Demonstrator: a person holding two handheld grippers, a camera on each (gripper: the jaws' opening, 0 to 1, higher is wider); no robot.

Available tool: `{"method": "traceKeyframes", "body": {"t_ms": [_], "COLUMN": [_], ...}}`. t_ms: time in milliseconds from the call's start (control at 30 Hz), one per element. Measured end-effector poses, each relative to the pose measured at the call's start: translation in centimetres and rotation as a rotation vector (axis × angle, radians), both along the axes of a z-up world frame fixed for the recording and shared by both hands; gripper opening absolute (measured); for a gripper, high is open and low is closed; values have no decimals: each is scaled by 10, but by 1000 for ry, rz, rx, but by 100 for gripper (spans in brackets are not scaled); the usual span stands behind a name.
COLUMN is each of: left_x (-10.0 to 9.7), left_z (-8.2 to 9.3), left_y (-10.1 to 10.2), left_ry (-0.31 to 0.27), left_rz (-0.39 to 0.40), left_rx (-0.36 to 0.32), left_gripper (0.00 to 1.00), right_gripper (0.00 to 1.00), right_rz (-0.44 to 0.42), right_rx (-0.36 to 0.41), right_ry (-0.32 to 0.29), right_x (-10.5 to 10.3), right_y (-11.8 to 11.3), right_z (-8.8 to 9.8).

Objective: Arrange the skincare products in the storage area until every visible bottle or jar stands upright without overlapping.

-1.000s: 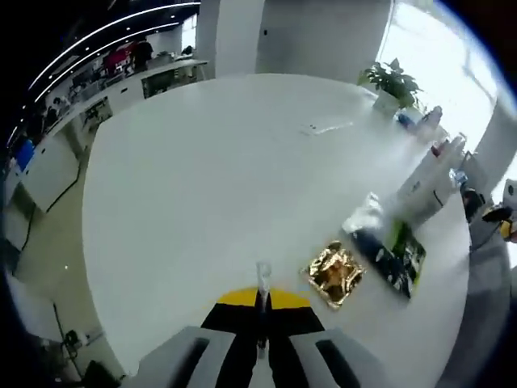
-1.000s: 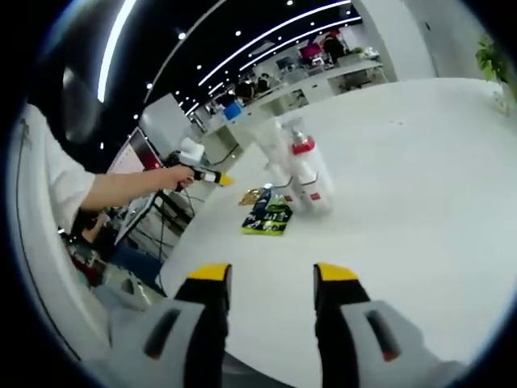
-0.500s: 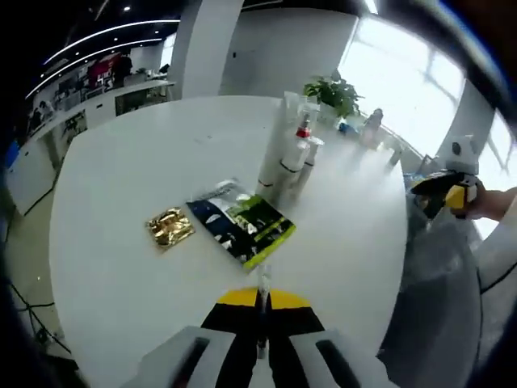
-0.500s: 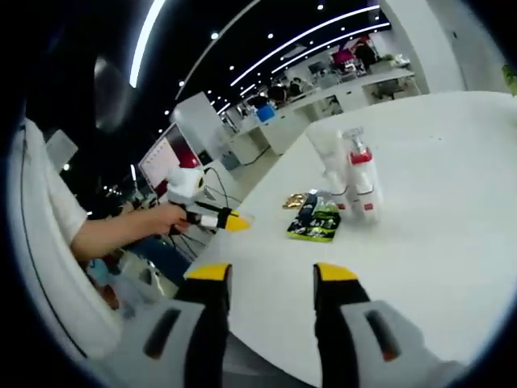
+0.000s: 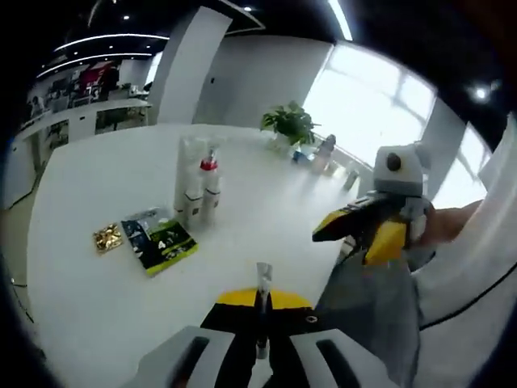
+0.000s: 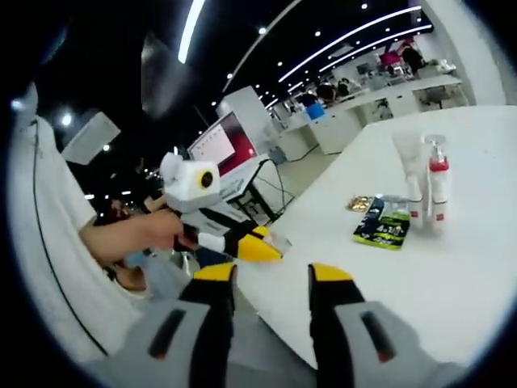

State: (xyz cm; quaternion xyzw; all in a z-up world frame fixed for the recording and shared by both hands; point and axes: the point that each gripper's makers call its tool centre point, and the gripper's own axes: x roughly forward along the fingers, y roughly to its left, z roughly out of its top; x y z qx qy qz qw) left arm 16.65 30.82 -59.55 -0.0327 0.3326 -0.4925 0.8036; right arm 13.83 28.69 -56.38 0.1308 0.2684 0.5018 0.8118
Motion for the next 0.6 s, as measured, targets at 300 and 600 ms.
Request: {"method": "traceKeyframes", "body": {"t_ms": [300,600], "left_x": [-28,-54], "left_z": [14,24], "left_y": [-5,-20], "left_ry": [2,-27], "left_rz": [-101,-210], "left_rx": [5,11], "left_gripper": [3,3], "right_gripper": [33,26], "right_rz": [127,190], "right_rx": [-58,-45], "right_ry": [-124,-117], "right_x": [-25,-36], "right_y": [13,17], "right_z": [13,19]}}
